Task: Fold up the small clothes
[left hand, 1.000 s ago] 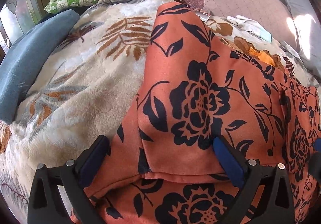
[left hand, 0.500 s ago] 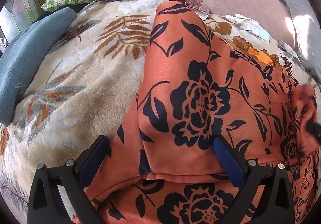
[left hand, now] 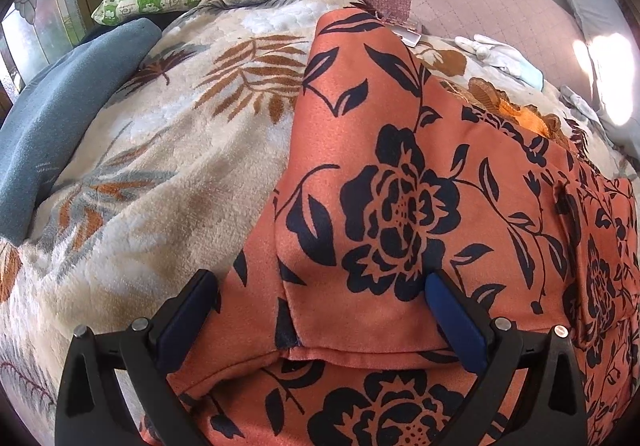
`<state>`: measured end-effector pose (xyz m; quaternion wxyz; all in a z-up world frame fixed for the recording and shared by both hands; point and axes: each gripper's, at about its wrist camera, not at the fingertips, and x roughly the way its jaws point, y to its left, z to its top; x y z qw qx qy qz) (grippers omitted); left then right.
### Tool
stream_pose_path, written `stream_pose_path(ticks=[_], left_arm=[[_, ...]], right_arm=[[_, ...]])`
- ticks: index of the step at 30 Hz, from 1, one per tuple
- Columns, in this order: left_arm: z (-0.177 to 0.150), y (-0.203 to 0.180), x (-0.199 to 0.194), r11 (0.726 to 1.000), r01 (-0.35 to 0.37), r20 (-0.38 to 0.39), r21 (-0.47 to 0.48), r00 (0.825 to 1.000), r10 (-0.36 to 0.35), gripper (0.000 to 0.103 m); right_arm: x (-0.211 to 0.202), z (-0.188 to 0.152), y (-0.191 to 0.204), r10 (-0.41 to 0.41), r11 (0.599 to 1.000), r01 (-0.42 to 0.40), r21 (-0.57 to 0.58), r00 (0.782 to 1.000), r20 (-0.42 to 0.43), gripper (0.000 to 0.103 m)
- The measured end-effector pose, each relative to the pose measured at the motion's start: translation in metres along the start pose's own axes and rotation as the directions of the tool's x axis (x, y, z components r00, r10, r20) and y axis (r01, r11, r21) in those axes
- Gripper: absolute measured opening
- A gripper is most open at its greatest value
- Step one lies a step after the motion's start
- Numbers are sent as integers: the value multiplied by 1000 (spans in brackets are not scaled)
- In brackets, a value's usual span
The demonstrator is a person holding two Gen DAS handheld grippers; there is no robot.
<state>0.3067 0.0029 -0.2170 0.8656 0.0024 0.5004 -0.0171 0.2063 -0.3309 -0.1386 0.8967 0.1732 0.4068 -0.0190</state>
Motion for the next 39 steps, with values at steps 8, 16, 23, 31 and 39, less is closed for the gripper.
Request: stream_pose_path(ticks=[8, 16, 23, 31, 39], left_arm=[[-2, 0, -1, 1000, 1, -1, 11, 1000, -1, 103], [4, 3, 1, 1000, 14, -22, 3, 1000, -14, 103], [4, 5, 1, 1000, 22, -26, 11, 999, -21, 103], [4, 6, 0, 999, 38, -38, 20, 999, -38, 103], [3, 6, 1, 999, 30, -33, 21, 999, -30, 103]], right_arm=[[79, -41, 71, -37, 996, 24, -90, 989, -144, 28], [89, -29, 56, 167, 986, -159, 56, 962, -214, 79], [54, -39, 94, -119, 971, 85, -224, 982, -144, 80], [80, -42, 90, -200, 968, 168, -187, 965, -168, 31], [42, -16, 6, -258, 965, 261, 23, 962, -92, 17]])
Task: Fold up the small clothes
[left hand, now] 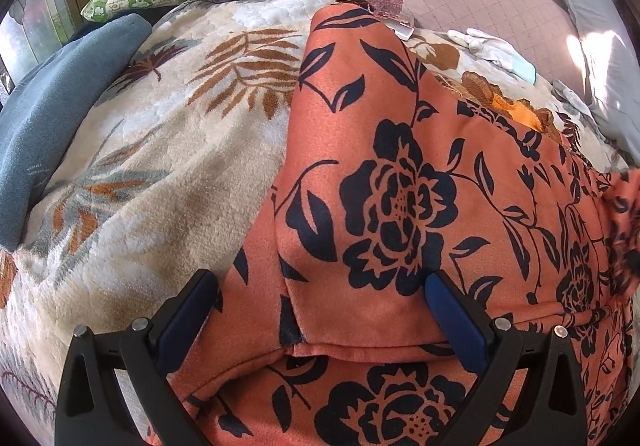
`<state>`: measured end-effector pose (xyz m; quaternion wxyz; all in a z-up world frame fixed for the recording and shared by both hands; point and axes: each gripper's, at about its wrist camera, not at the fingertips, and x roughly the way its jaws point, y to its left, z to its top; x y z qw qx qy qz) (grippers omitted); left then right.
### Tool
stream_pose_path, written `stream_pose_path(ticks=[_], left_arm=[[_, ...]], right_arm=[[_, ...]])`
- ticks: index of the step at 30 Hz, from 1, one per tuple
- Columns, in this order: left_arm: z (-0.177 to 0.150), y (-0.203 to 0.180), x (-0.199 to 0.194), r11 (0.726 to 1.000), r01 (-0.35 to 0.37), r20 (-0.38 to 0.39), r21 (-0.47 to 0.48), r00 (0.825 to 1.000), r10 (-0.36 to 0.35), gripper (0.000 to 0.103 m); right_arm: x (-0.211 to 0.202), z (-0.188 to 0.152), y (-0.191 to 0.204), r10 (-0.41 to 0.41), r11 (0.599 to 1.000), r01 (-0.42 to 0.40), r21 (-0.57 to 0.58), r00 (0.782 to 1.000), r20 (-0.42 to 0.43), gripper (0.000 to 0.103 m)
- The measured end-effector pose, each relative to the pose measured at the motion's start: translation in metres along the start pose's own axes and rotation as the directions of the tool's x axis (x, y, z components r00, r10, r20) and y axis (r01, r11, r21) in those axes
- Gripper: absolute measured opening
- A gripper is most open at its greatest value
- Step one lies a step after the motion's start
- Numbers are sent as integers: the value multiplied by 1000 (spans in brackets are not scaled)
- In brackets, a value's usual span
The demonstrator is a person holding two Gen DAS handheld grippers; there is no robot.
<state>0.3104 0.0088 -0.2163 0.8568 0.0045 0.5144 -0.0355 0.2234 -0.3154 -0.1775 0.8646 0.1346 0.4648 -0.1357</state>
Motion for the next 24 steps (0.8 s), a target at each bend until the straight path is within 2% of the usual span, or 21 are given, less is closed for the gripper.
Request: stream_pose_path(ticks=[2, 5, 7, 10, 13, 16, 17, 18, 19, 20, 21, 24], left_arm=[[0, -2, 0, 1000, -7, 4, -1, 1000, 7, 103], [-1, -4, 0, 1000, -14, 8, -3, 1000, 14, 103], [-1, -4, 0, 1000, -15, 8, -3, 1000, 15, 103], [1, -4, -2, 1000, -19, 3, -6, 1000, 19, 103], [3, -2, -8, 999, -32, 4, -28, 999, 32, 103], [2, -3, -20, 998, -51, 90, -24, 995, 53, 103], [2, -4, -18, 996, -85, 99, -7, 991, 85, 103], [2, -4, -10, 990, -143, 85, 10, 986, 142, 103], [2, -2, 0, 990, -143, 66, 11, 988, 142, 103], [3, 4, 3, 994, -108, 59, -23, 992, 110, 103], [4, 8, 2, 994, -92, 53, -50, 994, 95, 103], [5, 10, -1, 993, -100, 47, -62, 994, 103, 103]], right_arm=[[-4, 6, -51, -34, 989, 30, 142, 999, 24, 22], [-3, 3, -128, 98, 923, -101, 371, 995, 26, 25], [-9, -2, -152, 86, 901, -89, 425, 996, 26, 25], [-18, -4, -149, 74, 923, -93, 373, 995, 66, 26], [-13, 1, -125, 148, 951, -164, 262, 986, 79, 26], [-7, 6, -97, 208, 956, -223, 190, 973, 99, 26], [0, 7, -90, 217, 957, -229, 178, 972, 88, 26], [10, 7, -86, 212, 960, -220, 173, 975, 61, 26], [26, 4, -82, 210, 961, -208, 180, 978, 7, 26], [46, 1, -83, 227, 956, -209, 205, 972, -65, 28], [53, -2, -87, 255, 944, -235, 232, 965, -57, 26], [38, 5, -99, 296, 922, -281, 265, 955, -15, 26]])
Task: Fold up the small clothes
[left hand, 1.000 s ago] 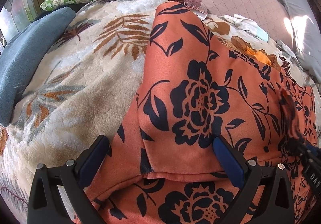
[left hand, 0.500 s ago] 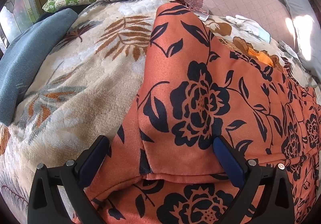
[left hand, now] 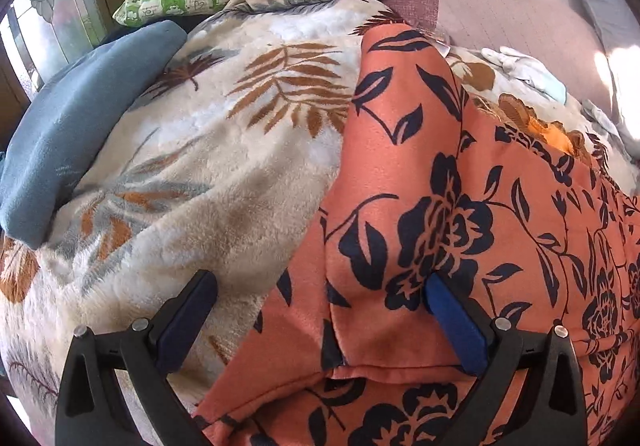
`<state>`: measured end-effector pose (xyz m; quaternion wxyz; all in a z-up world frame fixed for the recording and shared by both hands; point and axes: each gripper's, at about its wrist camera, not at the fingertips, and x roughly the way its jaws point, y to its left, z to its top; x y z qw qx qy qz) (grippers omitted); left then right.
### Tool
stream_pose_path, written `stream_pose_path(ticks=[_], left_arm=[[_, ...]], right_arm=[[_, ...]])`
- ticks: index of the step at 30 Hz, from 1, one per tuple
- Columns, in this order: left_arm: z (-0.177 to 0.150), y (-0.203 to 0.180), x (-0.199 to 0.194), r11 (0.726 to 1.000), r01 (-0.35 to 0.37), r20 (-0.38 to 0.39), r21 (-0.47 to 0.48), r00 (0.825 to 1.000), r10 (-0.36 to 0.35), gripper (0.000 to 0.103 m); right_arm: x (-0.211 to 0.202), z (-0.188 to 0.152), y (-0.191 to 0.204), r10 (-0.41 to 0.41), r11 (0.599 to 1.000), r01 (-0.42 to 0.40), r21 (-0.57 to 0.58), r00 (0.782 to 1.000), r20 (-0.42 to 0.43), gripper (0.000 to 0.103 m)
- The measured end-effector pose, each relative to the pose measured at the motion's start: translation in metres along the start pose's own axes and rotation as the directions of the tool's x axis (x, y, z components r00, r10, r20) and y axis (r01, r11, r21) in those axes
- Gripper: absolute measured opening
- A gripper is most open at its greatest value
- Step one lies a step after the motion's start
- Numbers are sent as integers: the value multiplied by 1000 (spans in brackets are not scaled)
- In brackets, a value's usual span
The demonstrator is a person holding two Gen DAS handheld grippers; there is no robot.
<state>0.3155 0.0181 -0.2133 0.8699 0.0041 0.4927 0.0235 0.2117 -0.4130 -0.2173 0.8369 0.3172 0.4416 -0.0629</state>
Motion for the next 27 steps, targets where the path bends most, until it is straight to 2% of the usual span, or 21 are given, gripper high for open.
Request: stream_pose_path(ticks=[2, 4, 6, 8, 10, 11, 12, 13, 17, 19, 21, 22, 23, 25, 26, 27], left_arm=[[1, 2, -4, 999, 5, 11, -39, 1000, -5, 103], [4, 4, -17, 998, 16, 78, -58, 997, -12, 103], [6, 2, -30, 998, 40, 159, -51, 987, -32, 103], [7, -4, -31, 997, 68, 181, -23, 982, -63, 103], [7, -11, -16, 999, 51, 118, 13, 992, -52, 103], [7, -13, -5, 999, 12, 70, 31, 997, -14, 103], [5, -10, 6, 1000, 7, 31, 29, 999, -8, 103], [7, -3, 8, 999, 41, 31, -12, 999, -41, 103], [12, 9, 3, 997, 42, 15, -71, 999, -41, 103], [13, 13, 2, 995, 51, 12, -90, 999, -50, 103], [13, 14, -5, 996, 44, 31, -81, 999, -41, 103], [12, 13, -8, 997, 38, 37, -72, 999, -36, 103], [10, 12, -11, 998, 35, 39, -58, 999, -32, 103], [3, 9, -8, 1000, 28, -7, 11, 1000, -28, 103], [-5, 8, -4, 998, 17, -40, 55, 999, -15, 103], [-10, 11, -6, 997, 38, -31, 70, 999, -35, 103]], right_arm=[[-18, 8, -2, 35, 999, -35, -5, 996, 77, 26], [-30, 20, -4, 65, 998, -67, 16, 988, 137, 26], [-27, 33, -7, 106, 992, -115, 50, 984, 145, 25], [-9, 44, -5, 112, 992, -118, 54, 988, 108, 25], [15, 52, -9, 47, 995, -51, 80, 998, 49, 26], [32, 55, -17, 11, 994, -13, 107, 1000, 16, 23], [39, 55, -23, 16, 993, -19, 115, 1000, 26, 21], [36, 57, -24, 24, 993, -31, 117, 998, 55, 20], [6, 62, -11, -26, 996, 16, 90, 993, 114, 25], [-16, 52, 2, -11, 1000, 8, 19, 991, 136, 25], [-28, 38, 13, 25, 999, -21, -40, 995, 101, 25], [-31, 27, 16, 11, 998, -5, -63, 996, 86, 25], [-30, 16, 18, -39, 995, 45, -86, 996, 74, 25], [-15, -2, 10, -141, 984, 142, -107, 990, 11, 25], [-7, -10, -1, -138, 986, 133, -102, 990, -39, 25], [-12, -15, -6, -92, 991, 92, -96, 996, 6, 24]])
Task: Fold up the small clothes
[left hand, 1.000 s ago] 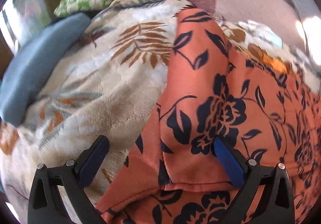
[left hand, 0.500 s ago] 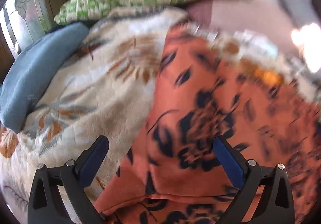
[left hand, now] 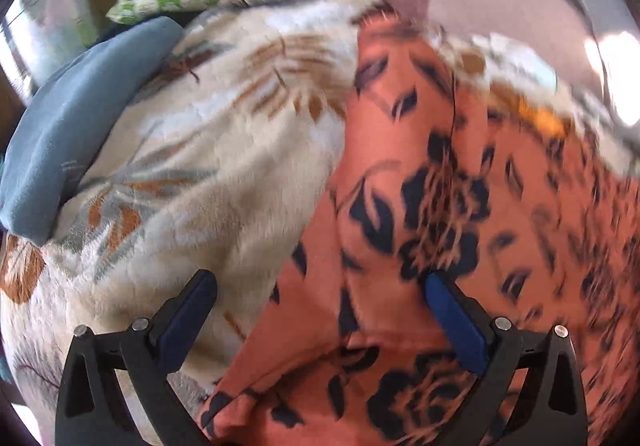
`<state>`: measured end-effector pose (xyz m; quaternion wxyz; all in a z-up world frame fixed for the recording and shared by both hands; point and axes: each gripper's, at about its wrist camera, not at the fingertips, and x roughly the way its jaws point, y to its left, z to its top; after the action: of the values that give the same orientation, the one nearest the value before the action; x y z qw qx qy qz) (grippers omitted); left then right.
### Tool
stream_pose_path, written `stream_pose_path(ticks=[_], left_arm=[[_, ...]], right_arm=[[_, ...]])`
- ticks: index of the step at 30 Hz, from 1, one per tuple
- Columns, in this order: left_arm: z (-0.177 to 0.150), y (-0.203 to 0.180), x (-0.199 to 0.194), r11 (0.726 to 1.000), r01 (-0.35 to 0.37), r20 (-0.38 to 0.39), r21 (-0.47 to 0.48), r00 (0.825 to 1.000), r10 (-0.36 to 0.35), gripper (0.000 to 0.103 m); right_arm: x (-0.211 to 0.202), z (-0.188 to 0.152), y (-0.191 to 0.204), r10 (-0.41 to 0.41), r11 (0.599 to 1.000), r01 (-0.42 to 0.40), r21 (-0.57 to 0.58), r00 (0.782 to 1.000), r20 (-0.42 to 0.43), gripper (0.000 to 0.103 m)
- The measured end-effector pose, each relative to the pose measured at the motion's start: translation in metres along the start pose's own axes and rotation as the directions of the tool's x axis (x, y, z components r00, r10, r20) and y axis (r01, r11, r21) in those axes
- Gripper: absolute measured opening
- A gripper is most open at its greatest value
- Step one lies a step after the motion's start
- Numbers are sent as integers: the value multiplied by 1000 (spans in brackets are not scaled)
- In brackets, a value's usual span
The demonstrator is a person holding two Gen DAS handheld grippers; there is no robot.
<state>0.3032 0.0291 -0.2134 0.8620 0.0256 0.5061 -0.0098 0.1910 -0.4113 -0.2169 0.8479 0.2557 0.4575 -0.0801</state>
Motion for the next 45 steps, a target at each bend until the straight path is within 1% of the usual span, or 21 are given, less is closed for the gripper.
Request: stream_pose_path(ticks=[1, 3, 5, 6, 8, 10, 13, 16, 18, 20, 23, 26, 29, 33, 36, 38, 40, 41, 42, 44, 45], left_arm=[[-4, 4, -6, 1000, 9, 18, 2, 1000, -9, 103], [-10, 14, -21, 1000, -17, 43, 20, 999, 16, 103], [-18, 22, -39, 999, -40, 74, 30, 997, 38, 103], [-23, 25, -49, 999, -37, 86, 25, 996, 34, 103], [-29, 32, -74, 1000, 10, 127, 6, 992, -10, 103], [-39, 32, -100, 1000, 26, 191, 2, 981, -26, 103], [-73, 29, -133, 1000, 21, 254, 17, 967, -25, 103], [-111, 26, -158, 999, 53, 273, 6, 961, -52, 103], [-130, 21, -176, 997, 71, 285, 13, 956, -71, 103], [-147, 13, -198, 998, 50, 323, 36, 945, -59, 103], [-166, -1, -233, 997, -1, 386, 75, 922, -28, 103], [-174, -10, -265, 994, -61, 443, 90, 896, 15, 103], [-176, -14, -288, 992, -88, 473, 90, 880, 35, 103], [-181, -16, -311, 992, -101, 500, 82, 865, 47, 103], [-186, -20, -320, 989, -117, 511, 89, 858, 55, 103], [-188, -21, -323, 988, -127, 516, 92, 855, 61, 103], [-190, -21, -323, 986, -137, 513, 95, 856, 70, 103], [-191, -21, -323, 985, -143, 508, 93, 858, 77, 103], [-192, -20, -321, 985, -148, 502, 89, 861, 83, 103], [-194, -17, -316, 986, -147, 485, 79, 870, 90, 103], [-195, -15, -313, 987, -146, 472, 71, 876, 96, 103]], right_arm=[[-9, -2, -2, 13, 1000, -13, 10, 1000, 13, 24], [-28, -5, -2, 16, 999, -16, 38, 1000, -1, 25], [-56, -11, -1, 52, 999, -53, 11, 998, 38, 25], [-72, -15, 0, 66, 998, -65, -13, 996, 57, 24], [-99, -24, 2, 101, 994, -97, -43, 991, 83, 24], [-129, -35, 2, 135, 989, -128, -70, 985, 111, 24], [-172, -61, 1, 162, 983, -148, -112, 978, 129, 24], [-202, -84, -1, 199, 973, -179, -148, 971, 132, 25], [-219, -104, -2, 208, 966, -181, -184, 968, 142, 25], [-233, -122, -4, 220, 958, -181, -224, 962, 164, 25], [-246, -146, -4, 244, 943, -186, -276, 951, 191, 25], [-255, -166, 0, 263, 925, -185, -333, 942, 207, 25], [-260, -183, 4, 267, 916, -181, -359, 941, 207, 25], [-261, -200, 6, 274, 906, -185, -381, 942, 194, 25], [-262, -209, 5, 273, 904, -181, -388, 942, 196, 25], [-263, -213, 5, 271, 901, -174, -397, 940, 204, 25], [-266, -216, 3, 280, 900, -179, -397, 937, 211, 25], [-267, -216, 2, 285, 901, -185, -394, 935, 213, 29], [-267, -216, 1, 289, 901, -190, -390, 933, 214, 49], [-266, -218, -2, 300, 902, -203, -380, 930, 214, 83], [-267, -219, -5, 312, 901, -215, -377, 925, 218, 83]])
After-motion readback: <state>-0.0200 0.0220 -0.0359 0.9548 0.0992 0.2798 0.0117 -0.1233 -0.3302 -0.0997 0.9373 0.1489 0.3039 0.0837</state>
